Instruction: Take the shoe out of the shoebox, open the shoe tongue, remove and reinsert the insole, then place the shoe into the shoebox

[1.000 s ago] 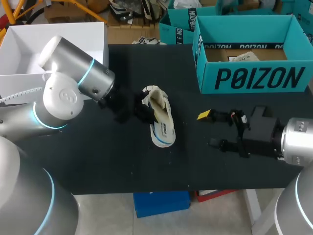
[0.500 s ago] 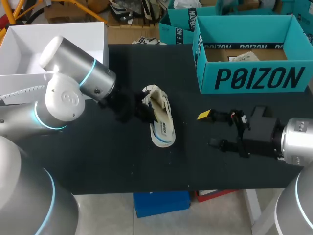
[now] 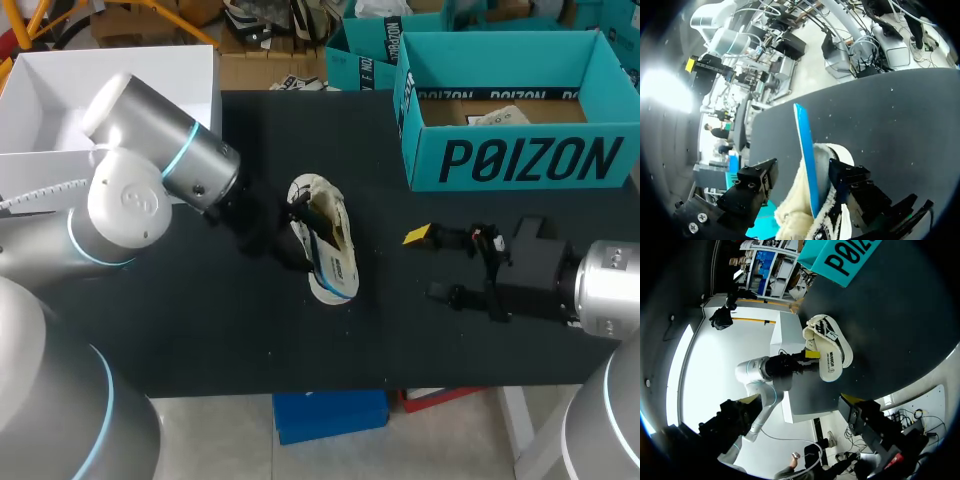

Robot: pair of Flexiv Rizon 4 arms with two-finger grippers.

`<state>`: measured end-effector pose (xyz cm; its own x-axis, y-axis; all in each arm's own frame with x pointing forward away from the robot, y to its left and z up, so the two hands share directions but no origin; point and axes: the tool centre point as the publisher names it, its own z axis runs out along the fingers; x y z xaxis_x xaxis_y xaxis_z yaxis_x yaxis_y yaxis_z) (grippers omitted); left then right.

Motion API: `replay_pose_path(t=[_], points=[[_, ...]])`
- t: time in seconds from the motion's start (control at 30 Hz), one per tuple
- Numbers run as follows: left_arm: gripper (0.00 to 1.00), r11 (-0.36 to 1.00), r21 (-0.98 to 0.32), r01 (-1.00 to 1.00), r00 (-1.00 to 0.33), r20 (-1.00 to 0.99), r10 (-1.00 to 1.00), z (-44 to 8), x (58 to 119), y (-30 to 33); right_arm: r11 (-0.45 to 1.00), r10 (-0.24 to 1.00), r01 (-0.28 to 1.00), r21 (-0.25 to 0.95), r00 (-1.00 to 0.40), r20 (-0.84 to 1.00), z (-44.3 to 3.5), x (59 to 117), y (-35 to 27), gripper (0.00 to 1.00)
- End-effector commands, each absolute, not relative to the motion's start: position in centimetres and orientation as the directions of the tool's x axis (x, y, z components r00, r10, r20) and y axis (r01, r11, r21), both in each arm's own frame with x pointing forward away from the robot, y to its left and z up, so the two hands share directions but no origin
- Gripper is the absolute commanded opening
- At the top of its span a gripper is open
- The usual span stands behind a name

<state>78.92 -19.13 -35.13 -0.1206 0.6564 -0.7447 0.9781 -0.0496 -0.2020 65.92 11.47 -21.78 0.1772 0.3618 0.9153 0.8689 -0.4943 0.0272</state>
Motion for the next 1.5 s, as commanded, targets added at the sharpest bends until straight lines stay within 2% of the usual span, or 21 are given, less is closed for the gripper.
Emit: replay_pose_path(t=[0.03, 0.17, 0.27, 0.3, 0.87, 1.27, 1.37, 1.5], points=[[0.45, -0.057, -0.201, 0.978, -0.116, -0.747, 0.655, -35.4, 78.2, -19.2, -0.495, 0.363, 0.868, 0.027, 0.178, 0.915, -21.8, 65.9, 11.5, 1.0], [0.27, -0.072, -0.208, 0.975, -0.111, -0.747, 0.656, -35.5, 78.0, -19.6, -0.495, 0.363, 0.868, 0.027, 0.178, 0.915, -21.8, 65.9, 11.5, 1.0], [0.19, -0.086, -0.212, 0.974, -0.103, -0.743, 0.661, -35.5, 77.9, -19.8, -0.495, 0.363, 0.868, 0.027, 0.178, 0.915, -21.8, 65.9, 11.5, 1.0], [0.0, -0.091, -0.212, 0.973, -0.1, -0.742, 0.663, -35.5, 77.9, -19.9, -0.495, 0.363, 0.868, 0.027, 0.178, 0.915, -21.8, 65.9, 11.5, 1.0], [0.0, -0.048, -0.182, 0.982, -0.101, -0.723, 0.683, -36.1, 79.3, -19.4, -0.495, 0.363, 0.868, 0.027, 0.178, 0.915, -21.8, 65.9, 11.5, 1.0], [0.0, 0.053, -0.182, 0.982, -0.168, -0.704, 0.69, -36.1, 80.5, -18.9, -0.495, 0.363, 0.868, 0.027, 0.178, 0.915, -21.8, 65.9, 11.5, 1.0], [0.0, 0.033, -0.194, 0.98, -0.165, -0.717, 0.677, -35.6, 79.8, -19.2, -0.495, 0.363, 0.868, 0.027, 0.178, 0.915, -21.8, 65.9, 11.5, 1.0], [0.0, 0.099, -0.194, 0.976, -0.208, -0.691, 0.693, -35.8, 79.8, -18.8, -0.495, 0.363, 0.868, 0.027, 0.178, 0.915, -21.8, 65.9, 11.5, 1.0]])
